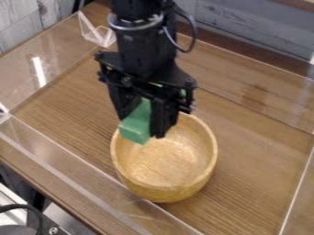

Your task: Remove the green block from inside the brown bowl and put it on the table

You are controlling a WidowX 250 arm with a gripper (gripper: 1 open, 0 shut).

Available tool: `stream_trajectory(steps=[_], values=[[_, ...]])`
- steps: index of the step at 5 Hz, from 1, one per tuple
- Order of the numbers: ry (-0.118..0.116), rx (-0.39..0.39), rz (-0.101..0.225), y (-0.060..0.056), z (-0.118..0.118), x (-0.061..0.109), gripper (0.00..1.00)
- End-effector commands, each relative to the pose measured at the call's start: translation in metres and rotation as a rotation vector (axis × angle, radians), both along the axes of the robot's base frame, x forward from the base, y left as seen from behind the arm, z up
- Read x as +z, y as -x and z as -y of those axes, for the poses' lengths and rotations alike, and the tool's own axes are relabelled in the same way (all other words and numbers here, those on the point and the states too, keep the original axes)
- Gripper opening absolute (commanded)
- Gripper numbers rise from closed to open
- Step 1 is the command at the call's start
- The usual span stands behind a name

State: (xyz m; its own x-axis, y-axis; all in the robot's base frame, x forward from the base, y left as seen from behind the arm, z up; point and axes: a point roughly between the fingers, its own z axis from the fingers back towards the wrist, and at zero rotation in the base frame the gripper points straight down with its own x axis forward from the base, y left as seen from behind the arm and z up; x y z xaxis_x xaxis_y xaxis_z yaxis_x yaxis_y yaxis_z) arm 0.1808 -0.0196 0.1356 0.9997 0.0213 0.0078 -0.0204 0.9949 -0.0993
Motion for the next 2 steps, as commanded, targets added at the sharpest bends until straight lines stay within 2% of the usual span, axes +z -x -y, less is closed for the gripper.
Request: stream_trajectory(steps=[1, 2], values=[[-0.005, 0.005, 0.049, -0.0040, -0.0071, 0.0091, 0.00], [-0.007, 0.010, 0.054, -0.0035, -0.0104, 0.0081, 0.00]])
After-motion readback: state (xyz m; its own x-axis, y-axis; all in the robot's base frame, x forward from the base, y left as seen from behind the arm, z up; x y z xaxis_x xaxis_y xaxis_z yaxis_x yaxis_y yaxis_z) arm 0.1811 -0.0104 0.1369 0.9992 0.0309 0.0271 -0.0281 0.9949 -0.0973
